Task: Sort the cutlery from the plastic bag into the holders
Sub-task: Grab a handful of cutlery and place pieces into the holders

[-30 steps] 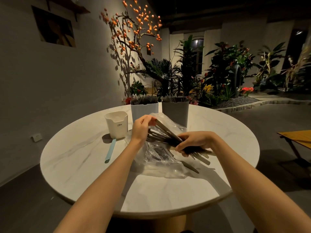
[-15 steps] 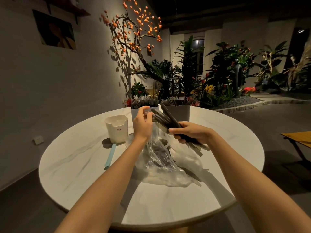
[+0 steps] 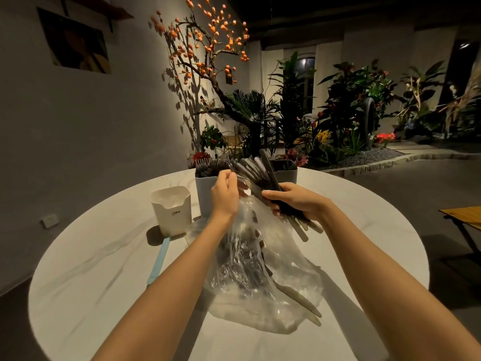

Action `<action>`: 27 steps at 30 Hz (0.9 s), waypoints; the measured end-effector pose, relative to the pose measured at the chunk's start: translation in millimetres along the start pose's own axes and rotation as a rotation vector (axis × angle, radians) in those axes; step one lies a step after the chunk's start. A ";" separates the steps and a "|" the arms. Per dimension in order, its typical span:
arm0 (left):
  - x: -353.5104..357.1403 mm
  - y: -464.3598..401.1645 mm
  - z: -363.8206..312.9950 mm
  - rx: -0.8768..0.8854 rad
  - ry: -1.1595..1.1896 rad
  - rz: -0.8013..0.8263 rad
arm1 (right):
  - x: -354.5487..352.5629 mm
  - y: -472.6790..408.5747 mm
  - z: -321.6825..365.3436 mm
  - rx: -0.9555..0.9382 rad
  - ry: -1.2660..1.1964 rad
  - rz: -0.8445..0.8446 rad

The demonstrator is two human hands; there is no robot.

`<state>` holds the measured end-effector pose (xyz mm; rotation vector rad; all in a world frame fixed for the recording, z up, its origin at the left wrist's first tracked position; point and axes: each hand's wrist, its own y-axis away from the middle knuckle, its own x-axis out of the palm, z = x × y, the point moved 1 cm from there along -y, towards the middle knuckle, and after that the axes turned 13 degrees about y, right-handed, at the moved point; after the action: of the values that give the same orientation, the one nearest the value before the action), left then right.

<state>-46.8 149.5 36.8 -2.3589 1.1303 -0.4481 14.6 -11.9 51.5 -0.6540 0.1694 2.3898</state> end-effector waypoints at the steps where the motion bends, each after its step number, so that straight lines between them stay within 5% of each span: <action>1: 1.6 -1.5 5.0 -0.010 0.000 0.031 | 0.1 -3.5 -3.2 -0.002 0.000 -0.006; 10: 8.1 22.6 41.6 -0.101 0.011 0.224 | 26.0 -16.0 -36.1 0.000 -0.151 -0.003; 21: -5.6 30.6 50.8 -0.190 0.186 -0.061 | 30.2 1.4 -46.0 0.037 -0.168 0.116; 27: 0.9 37.1 51.1 -0.335 0.235 0.119 | 36.7 2.7 -44.1 0.015 -0.171 0.123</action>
<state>-45.1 143.1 -26.0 -2.5507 1.5510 -0.5403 6.6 -5.9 -5.0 -0.4411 0.1579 2.5467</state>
